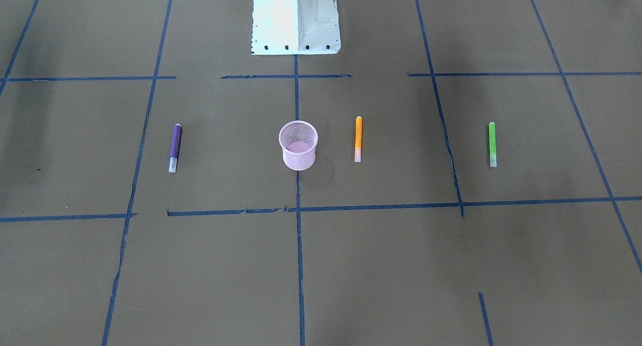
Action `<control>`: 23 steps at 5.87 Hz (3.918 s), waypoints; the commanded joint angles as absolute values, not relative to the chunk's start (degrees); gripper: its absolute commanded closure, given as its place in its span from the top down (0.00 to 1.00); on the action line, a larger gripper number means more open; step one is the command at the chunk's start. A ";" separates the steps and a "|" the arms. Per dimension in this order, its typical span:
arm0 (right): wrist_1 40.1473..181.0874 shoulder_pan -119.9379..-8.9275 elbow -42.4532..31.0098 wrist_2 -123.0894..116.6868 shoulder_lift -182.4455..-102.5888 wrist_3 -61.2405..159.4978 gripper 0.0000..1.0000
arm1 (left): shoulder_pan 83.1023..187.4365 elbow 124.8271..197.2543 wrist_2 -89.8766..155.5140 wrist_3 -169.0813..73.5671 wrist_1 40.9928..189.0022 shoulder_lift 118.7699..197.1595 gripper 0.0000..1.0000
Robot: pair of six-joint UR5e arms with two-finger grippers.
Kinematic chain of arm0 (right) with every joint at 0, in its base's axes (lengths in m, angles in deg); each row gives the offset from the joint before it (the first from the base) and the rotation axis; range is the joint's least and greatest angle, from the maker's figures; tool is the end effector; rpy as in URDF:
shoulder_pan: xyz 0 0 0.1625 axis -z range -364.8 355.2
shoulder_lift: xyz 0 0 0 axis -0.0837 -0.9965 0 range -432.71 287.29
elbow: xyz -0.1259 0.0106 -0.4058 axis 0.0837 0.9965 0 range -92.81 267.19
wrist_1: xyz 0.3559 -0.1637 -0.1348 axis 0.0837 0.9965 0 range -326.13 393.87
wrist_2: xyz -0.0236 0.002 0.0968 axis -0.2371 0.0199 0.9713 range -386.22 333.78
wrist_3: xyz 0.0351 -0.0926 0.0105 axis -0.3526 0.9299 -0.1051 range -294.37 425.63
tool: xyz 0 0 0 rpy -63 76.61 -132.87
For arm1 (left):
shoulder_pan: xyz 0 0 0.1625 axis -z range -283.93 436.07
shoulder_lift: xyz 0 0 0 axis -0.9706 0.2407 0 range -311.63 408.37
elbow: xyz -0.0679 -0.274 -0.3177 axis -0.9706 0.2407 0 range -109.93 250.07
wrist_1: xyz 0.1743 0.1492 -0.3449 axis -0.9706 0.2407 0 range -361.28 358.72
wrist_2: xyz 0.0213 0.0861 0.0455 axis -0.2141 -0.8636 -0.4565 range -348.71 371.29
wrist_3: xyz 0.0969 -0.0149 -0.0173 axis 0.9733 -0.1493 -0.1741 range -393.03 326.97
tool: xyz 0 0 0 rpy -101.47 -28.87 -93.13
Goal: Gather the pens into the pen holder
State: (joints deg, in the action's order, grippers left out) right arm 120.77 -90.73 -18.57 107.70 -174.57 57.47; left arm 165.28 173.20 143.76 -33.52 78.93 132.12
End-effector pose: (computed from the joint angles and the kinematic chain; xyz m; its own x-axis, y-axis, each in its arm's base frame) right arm 0.0348 -0.4152 0.6108 0.7152 0.0065 0.6989 -0.0314 0.9992 0.0228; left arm -0.0599 -0.4397 0.6163 0.7380 -0.0327 -0.6740 -0.0075 0.9984 -0.0567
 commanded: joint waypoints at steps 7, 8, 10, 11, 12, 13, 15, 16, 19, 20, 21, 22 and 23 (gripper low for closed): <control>119.92 -90.58 -18.02 108.86 -174.93 57.01 1.00 | 162.56 179.49 144.61 -33.56 79.48 129.76 1.00; 120.00 -90.58 -17.93 111.13 -174.93 57.10 1.00 | 162.56 179.49 144.53 -33.64 79.58 129.84 1.00; 120.00 -90.41 -17.93 111.68 -175.01 57.10 1.00 | 162.47 179.84 146.88 -33.64 80.10 129.85 1.00; 120.09 -89.97 -17.93 111.76 -175.01 57.10 1.00 | 160.99 179.67 147.94 -33.47 80.28 130.11 1.00; 120.00 -89.71 -18.02 112.55 -174.84 57.19 1.00 | 155.32 179.24 147.87 -33.55 83.76 131.76 1.00; 120.00 -89.53 -17.93 112.73 -174.84 56.93 1.00 | 147.69 177.23 147.69 -34.95 86.41 134.30 1.00; 120.00 -89.53 -18.02 113.60 -174.66 57.10 1.00 | 136.27 172.83 147.17 -47.98 86.78 143.08 1.00; 120.00 -89.53 -18.02 115.09 -174.66 57.19 1.00 | 132.36 169.42 145.86 -50.49 86.78 145.55 1.00; 120.00 -89.44 -17.49 115.10 -174.58 56.84 1.00 | 129.95 160.17 144.35 -51.39 86.78 151.20 1.00; 120.18 -89.35 -17.49 115.54 -173.62 56.84 1.00 | 129.86 159.81 144.26 -52.61 86.96 151.46 1.00; 120.09 -89.35 -17.49 115.02 -173.78 57.01 1.00 | 129.51 157.81 144.26 -52.54 89.40 151.81 1.00; 120.00 -89.35 -17.49 115.02 -173.70 56.58 1.00 | 129.42 156.74 144.26 -52.71 90.73 152.08 0.99; 120.00 -89.35 -17.49 115.02 -173.78 56.66 1.00 | 129.42 156.56 144.26 -52.71 90.74 152.69 0.94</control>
